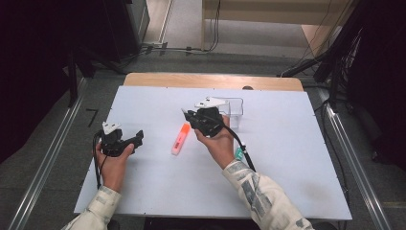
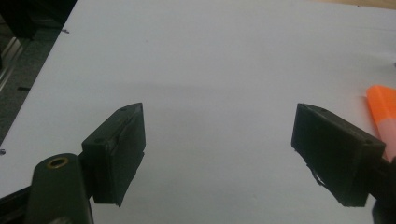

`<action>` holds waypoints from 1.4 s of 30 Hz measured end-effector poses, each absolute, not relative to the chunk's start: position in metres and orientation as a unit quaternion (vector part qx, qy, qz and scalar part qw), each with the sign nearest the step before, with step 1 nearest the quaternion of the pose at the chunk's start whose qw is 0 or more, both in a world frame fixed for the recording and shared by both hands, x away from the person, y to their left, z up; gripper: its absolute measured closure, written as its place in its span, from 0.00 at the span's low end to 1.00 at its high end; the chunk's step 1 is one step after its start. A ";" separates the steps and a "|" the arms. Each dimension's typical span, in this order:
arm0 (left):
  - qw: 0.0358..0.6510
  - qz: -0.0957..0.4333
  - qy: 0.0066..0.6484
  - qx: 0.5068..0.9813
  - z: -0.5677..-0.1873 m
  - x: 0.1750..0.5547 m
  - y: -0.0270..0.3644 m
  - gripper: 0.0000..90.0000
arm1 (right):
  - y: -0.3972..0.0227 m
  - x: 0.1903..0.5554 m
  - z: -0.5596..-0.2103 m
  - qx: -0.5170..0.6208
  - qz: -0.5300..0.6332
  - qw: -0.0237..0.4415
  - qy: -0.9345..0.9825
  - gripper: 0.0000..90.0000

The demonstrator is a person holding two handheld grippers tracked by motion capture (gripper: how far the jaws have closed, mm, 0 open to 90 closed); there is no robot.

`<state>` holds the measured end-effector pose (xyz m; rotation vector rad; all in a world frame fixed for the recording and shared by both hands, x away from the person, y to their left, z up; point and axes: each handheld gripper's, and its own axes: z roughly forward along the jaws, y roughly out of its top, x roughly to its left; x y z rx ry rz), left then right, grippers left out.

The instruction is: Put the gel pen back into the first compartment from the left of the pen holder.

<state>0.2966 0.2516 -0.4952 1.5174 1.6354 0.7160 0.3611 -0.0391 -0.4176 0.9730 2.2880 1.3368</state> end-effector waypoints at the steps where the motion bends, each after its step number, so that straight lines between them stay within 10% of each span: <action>1: 0.389 0.282 0.643 0.597 -0.495 0.297 0.252 0.21 | -0.040 0.362 -0.417 0.342 0.467 0.160 0.800 0.87; 42: 0.391 0.277 0.644 0.596 -0.496 0.298 0.252 0.20 | -0.064 0.429 -0.396 0.394 0.461 0.194 0.771 0.87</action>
